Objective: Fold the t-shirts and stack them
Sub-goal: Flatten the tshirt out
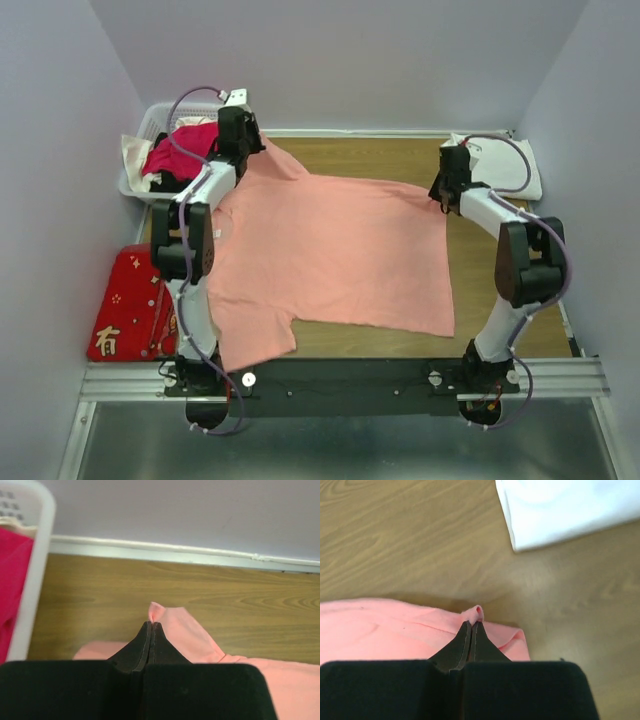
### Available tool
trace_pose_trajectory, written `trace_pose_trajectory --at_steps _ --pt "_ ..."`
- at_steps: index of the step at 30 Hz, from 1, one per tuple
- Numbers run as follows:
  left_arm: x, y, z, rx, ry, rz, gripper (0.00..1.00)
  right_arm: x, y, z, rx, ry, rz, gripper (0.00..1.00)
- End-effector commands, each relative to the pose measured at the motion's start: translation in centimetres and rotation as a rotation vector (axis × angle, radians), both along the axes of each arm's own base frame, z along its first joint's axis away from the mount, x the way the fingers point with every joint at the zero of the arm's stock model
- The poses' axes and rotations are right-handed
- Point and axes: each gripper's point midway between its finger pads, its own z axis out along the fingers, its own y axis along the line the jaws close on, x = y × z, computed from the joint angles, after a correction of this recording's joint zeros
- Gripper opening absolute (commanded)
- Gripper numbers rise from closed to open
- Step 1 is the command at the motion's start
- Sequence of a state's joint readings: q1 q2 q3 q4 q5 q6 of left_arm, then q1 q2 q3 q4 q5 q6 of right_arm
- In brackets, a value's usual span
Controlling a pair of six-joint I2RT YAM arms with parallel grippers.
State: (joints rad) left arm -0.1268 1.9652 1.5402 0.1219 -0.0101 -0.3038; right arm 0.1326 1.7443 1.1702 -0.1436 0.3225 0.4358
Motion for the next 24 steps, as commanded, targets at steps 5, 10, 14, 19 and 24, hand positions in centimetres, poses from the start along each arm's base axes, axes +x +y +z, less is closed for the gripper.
trace_pose_trajectory --at_steps 5,10,14,19,24 --pt "9.5 -2.9 -1.3 0.002 -0.043 -0.096 0.0 10.0 -0.4 -3.3 -0.037 -0.045 -0.017 0.01" --pt "11.3 -3.3 -2.4 -0.006 -0.038 -0.102 0.0 12.9 -1.0 -3.2 -0.056 -0.054 -0.023 0.01" --pt "11.4 -3.0 -2.1 0.007 -0.046 -0.087 0.0 14.0 -1.8 -3.5 -0.059 -0.045 -0.039 0.01" --pt "10.9 -1.9 -1.0 0.03 -0.051 -0.04 0.0 14.4 -3.2 -3.0 -0.061 -0.053 -0.067 0.01" --pt "10.4 -1.3 -0.2 0.025 -0.054 -0.027 0.0 14.2 -5.3 -2.6 -0.066 -0.059 -0.116 0.01"
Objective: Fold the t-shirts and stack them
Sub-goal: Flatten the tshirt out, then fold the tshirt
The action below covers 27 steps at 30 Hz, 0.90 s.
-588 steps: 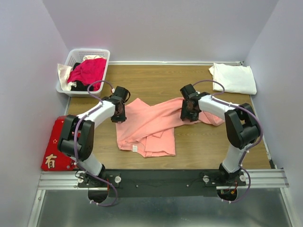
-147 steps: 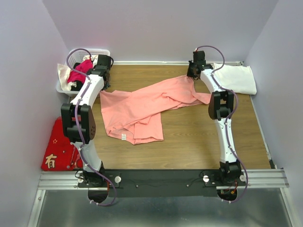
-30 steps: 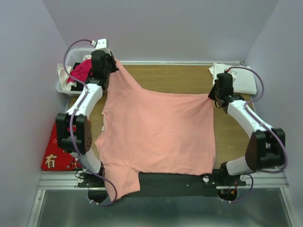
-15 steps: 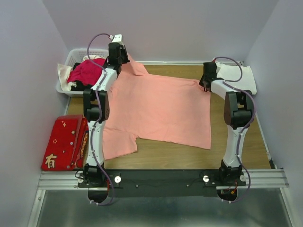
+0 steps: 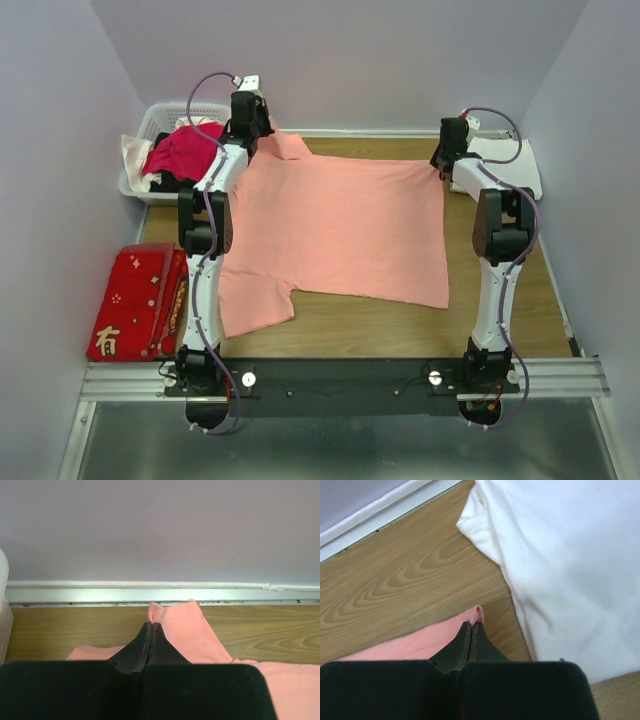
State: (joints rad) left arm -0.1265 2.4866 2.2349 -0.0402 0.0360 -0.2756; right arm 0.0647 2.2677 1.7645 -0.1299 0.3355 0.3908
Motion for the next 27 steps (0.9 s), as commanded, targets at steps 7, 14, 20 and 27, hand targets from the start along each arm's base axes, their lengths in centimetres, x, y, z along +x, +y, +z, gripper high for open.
trace_pose_trajectory --at_steps 7,14,20,27 --pt "-1.4 1.8 6.0 0.024 -0.073 0.069 0.0 -0.3 -3.5 -0.6 0.022 0.025 -0.076 0.01" --pt "-2.4 2.2 9.1 0.03 -0.114 0.082 0.0 -0.2 -3.9 0.0 0.063 0.017 -0.044 0.01" --pt "-3.8 2.1 10.7 0.028 -0.126 0.064 0.0 -0.4 -3.5 1.5 0.073 -0.003 -0.022 0.01" --pt "-6.1 2.3 9.5 0.036 -0.081 0.061 0.0 -2.0 -3.8 3.8 0.06 -0.022 -0.031 0.01"
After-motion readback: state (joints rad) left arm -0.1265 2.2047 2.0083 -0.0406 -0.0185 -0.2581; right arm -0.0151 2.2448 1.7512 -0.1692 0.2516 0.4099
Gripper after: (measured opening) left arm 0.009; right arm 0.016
